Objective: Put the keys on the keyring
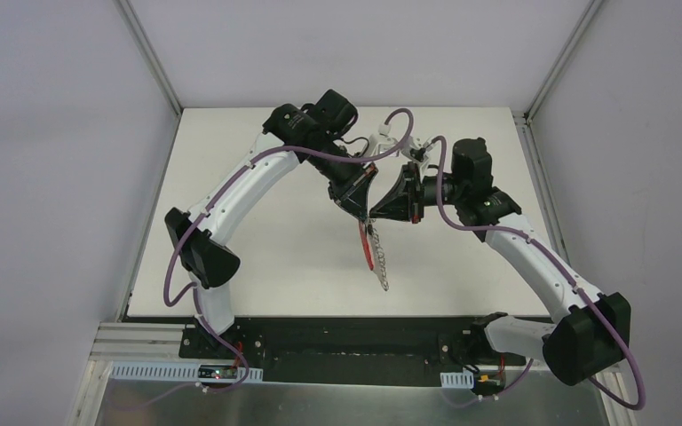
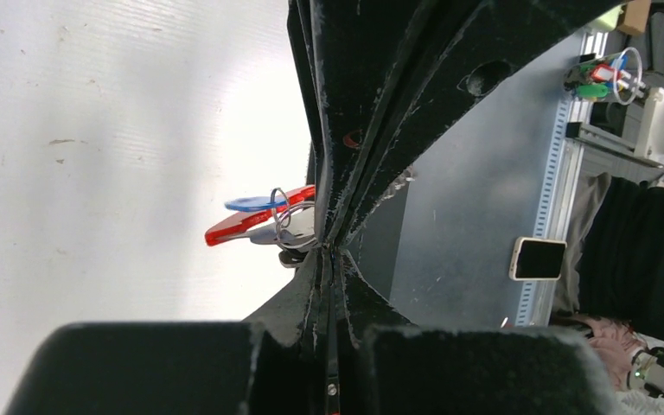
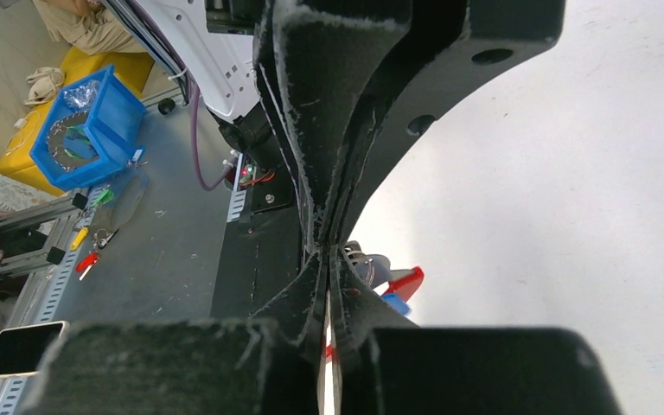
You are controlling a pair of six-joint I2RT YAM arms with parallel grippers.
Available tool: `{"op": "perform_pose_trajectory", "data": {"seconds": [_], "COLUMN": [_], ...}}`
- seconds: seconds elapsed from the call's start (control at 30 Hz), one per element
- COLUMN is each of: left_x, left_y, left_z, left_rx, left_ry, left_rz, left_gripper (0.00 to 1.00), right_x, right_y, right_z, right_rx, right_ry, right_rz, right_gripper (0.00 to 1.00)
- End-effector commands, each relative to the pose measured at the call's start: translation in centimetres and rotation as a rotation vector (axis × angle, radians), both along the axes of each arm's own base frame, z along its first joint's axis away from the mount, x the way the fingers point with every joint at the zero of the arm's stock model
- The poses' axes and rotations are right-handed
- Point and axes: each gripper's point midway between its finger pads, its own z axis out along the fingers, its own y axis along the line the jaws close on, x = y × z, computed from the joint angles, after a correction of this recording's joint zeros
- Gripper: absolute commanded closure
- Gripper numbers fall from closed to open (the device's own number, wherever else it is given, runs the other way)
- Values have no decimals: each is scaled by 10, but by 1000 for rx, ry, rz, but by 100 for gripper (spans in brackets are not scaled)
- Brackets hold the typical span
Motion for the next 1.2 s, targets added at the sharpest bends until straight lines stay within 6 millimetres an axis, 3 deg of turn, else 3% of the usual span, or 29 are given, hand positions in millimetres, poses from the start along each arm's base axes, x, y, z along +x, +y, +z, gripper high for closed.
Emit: {"op": "perform_pose_trajectory", "data": {"seconds": [0.0, 0.3, 0.57, 0.83, 1.0, 1.17], "left_x": [-4, 3, 22, 28, 33, 30], "left_y": [-5, -3, -7, -11, -13, -12], "left_z": [32, 47, 54, 52, 54, 50], "left_rx": [-141, -277, -371, -394, -406, -400], "left_ry": [-35, -138, -175, -148, -170, -160], "left_rz": [-10, 12, 101, 139, 143, 135], "left_gripper": [100, 100, 85, 76, 75, 82], "right_x": [-1, 16, 31, 37, 37, 38], "right_y": [0, -10, -16, -19, -20, -21], "right_z": [16, 34, 52, 53, 54, 54], "right_rx": [37, 97, 167, 185, 186, 187], "right_ry": [-40, 17, 77, 104, 105, 104], "right_rz": [18, -69, -128, -151, -150, -155], "right_gripper": [100, 100, 100, 100, 100, 100]}}
